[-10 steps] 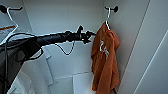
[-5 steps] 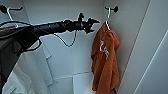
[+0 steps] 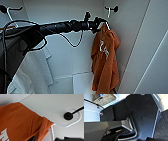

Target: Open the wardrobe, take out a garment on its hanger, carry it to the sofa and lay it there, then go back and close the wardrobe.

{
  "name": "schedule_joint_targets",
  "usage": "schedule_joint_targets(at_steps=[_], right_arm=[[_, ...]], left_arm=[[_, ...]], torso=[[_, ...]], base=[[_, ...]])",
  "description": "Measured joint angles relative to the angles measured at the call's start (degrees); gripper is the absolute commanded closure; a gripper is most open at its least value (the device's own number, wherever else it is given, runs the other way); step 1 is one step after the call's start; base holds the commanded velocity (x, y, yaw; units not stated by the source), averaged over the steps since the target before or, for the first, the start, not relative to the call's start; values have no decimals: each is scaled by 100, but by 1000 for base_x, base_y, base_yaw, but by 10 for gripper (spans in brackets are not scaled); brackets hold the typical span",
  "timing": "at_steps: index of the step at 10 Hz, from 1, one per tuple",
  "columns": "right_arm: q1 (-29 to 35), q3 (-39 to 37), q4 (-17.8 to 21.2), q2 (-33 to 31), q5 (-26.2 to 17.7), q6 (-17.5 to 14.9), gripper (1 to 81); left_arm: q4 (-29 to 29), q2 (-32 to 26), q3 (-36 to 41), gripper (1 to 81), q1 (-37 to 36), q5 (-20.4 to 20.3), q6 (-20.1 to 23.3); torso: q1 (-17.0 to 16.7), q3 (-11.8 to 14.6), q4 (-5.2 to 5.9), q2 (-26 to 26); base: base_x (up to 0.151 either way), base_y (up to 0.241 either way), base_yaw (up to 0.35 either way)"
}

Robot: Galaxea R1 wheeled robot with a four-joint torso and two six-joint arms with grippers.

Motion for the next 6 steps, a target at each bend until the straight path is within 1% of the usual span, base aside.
schedule_joint_targets(at_steps=[1, 3, 6], right_arm=[[-2, -9, 0, 2, -9, 0, 10], [-2, -52, 0, -15, -26, 0, 10], [-5, -52, 0, -12, -30, 0, 10]], left_arm=[[-28, 38, 9, 10, -55, -6, -11], [-72, 106, 9, 10, -145, -158, -52], [-161, 335, 37, 10, -168, -161, -115]], torso=[[0, 0, 0, 0], [0, 0, 0, 0], [0, 0, 0, 0]], base=[[0, 0, 0], [0, 0, 0], [0, 0, 0]])
